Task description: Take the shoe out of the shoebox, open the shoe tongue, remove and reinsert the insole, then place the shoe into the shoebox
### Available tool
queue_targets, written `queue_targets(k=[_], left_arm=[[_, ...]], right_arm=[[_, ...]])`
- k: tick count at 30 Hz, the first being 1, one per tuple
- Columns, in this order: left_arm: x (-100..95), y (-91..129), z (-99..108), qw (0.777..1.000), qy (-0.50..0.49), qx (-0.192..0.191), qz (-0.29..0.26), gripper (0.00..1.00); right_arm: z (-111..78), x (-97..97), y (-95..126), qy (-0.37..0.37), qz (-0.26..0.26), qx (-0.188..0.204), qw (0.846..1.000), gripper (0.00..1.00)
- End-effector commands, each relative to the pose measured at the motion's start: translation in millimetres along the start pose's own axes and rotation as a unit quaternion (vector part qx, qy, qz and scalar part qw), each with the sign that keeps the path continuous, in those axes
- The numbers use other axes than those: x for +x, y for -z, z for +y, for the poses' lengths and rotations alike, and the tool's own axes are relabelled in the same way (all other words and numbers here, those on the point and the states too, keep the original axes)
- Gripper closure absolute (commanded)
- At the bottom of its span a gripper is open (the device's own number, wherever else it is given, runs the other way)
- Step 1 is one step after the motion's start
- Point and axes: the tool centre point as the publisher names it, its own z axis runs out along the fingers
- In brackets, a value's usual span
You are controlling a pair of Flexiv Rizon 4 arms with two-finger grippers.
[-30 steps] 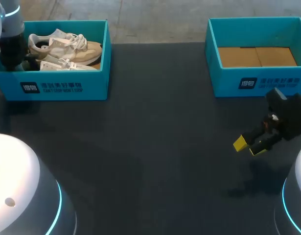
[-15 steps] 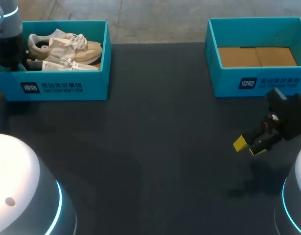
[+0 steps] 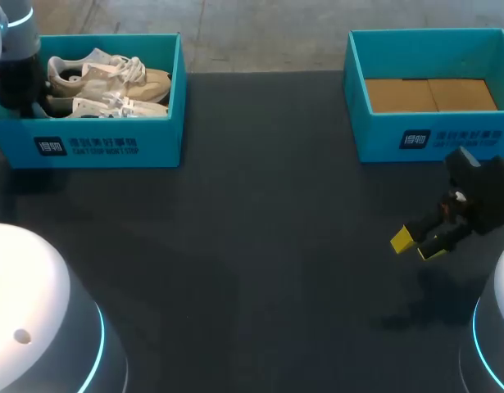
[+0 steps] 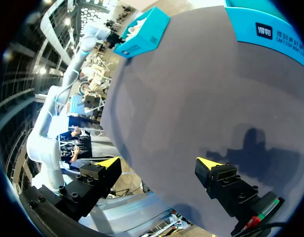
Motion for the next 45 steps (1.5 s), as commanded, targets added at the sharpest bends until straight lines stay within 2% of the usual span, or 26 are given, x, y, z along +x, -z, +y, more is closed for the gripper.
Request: queue_targets(k=[1, 30, 37, 45], left_arm=[[3.4, 15, -2, 1.0, -0.002, -0.005, 0.002, 1.0], [14.0, 106, -4, 0.998, 0.003, -0.059, 0.007, 1.0], [20.4, 123, 0, 0.997, 0.009, -0.073, 0.009, 1.0], [29.0, 132, 8, 0.996, 0.016, -0.082, 0.011, 1.0]], right_arm=[[-0.8, 0.4, 0, -0.001, -0.001, 0.0, 1.0, 0.0], [-0.8, 0.4, 0, -0.001, -0.001, 0.0, 1.0, 0.0], [-0.8, 0.4, 0, -0.001, -0.001, 0.0, 1.0, 0.0], [-0.8, 0.4, 0, -0.001, -0.001, 0.0, 1.0, 0.0]])
